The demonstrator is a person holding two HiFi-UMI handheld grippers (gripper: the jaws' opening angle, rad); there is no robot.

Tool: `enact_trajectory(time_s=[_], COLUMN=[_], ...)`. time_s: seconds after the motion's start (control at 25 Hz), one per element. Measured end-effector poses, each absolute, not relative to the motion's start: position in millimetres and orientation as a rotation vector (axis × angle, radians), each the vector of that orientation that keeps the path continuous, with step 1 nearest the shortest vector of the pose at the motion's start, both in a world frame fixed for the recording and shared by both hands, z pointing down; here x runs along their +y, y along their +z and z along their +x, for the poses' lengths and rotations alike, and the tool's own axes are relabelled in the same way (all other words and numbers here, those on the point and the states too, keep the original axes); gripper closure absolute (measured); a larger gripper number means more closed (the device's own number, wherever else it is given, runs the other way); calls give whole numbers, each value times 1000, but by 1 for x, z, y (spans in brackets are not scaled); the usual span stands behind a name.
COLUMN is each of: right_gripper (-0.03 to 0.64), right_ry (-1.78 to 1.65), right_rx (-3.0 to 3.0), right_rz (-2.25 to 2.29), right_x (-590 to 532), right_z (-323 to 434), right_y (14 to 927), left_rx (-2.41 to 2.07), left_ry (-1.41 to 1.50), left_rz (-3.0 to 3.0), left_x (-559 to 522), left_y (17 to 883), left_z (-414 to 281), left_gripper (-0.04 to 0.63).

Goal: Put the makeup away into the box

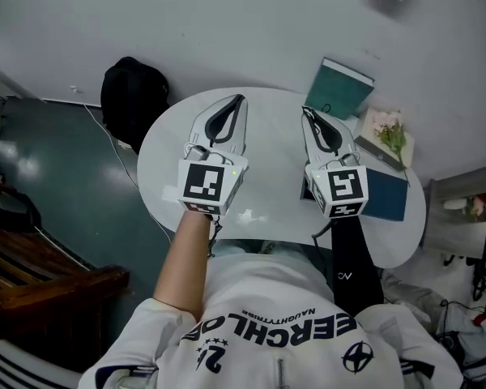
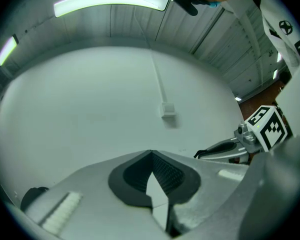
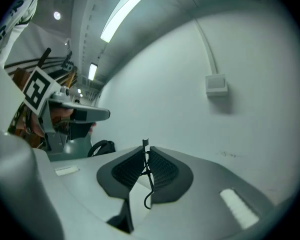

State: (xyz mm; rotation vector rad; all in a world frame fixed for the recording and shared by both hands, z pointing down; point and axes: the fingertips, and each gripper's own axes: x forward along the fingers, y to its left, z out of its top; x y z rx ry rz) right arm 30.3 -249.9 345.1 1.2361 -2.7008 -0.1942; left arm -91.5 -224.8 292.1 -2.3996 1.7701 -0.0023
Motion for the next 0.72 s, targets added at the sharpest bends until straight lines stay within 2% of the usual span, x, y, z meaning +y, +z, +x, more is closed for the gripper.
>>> enact_trajectory(time_s=[0.44,0.72], right_gripper=[553,553], right_ry=[-227,-215], right_rx=[-2744,-2681], right_rz=[1275,1388], right_x=[-231,-231], right_z=[72,125], right_y=[330,333], left_rx=[1680,1585], left_ry=[36,45], left_rz=[-2394,-2471], left_x=[-211,-219], left_y=[280,285], left_z=[-38,10], left_gripper=[594,594])
